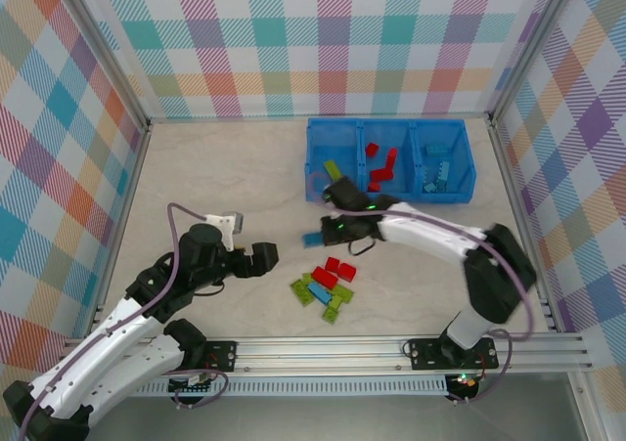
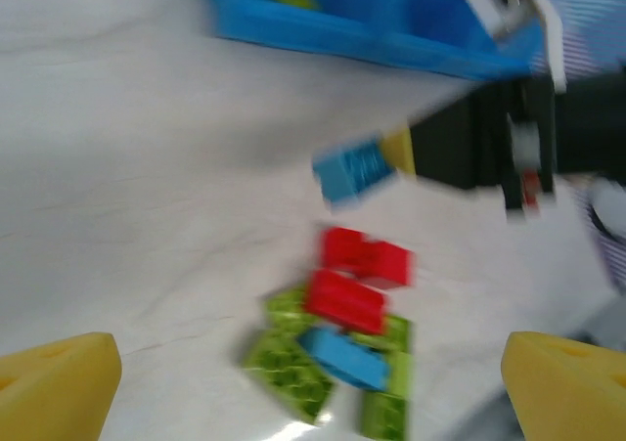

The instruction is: Sort the legos into containers by color

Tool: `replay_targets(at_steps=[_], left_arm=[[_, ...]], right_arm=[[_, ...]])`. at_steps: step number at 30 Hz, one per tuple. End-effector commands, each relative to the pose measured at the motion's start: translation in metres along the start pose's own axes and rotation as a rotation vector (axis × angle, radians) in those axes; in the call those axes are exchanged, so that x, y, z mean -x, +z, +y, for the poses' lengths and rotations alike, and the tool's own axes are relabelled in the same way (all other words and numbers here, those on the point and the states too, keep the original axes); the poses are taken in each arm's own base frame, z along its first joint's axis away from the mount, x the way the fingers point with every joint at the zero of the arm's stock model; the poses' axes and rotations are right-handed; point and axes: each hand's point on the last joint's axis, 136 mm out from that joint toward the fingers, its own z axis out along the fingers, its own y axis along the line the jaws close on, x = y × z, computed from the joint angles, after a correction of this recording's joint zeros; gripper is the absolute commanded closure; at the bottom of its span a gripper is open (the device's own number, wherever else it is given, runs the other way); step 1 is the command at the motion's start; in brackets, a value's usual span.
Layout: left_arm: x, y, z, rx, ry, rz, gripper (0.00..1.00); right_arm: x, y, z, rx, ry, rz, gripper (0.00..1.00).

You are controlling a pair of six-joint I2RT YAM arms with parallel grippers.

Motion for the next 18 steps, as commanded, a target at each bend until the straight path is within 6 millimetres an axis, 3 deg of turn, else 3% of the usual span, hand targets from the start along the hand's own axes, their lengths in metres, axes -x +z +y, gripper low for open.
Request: replay_targets(at_steps=[1, 6, 10, 13, 18], left_arm=[[0.008, -0.006, -0.080, -0.396, 0.167, 0.024, 0.00], [0.001, -0.005, -0.119, -0.504, 0.320, 0.084, 0.00], [-0.003, -0.003, -0.129, -0.512, 0.377, 0.074, 0.00], [-0.004, 0.001, -0.124, -0.468, 0.383, 0.070, 0.00], [-0.001, 0.006, -0.104, -0.346, 0.350, 0.048, 0.00]], right_arm=[[0.032, -0.032, -0.037, 0.000, 0.157, -0.155, 1.00], [0.062, -0.084, -0.124, -0.118, 0.353, -0.346, 1.00], [0.084, -0.116, -0.203, -0.246, 0.546, -0.485, 1.00], [0.099, -0.118, -0.250, -0.282, 0.677, -0.519, 1.00], [0.125, -0.102, -0.300, -0.340, 0.767, -0.508, 1.00]])
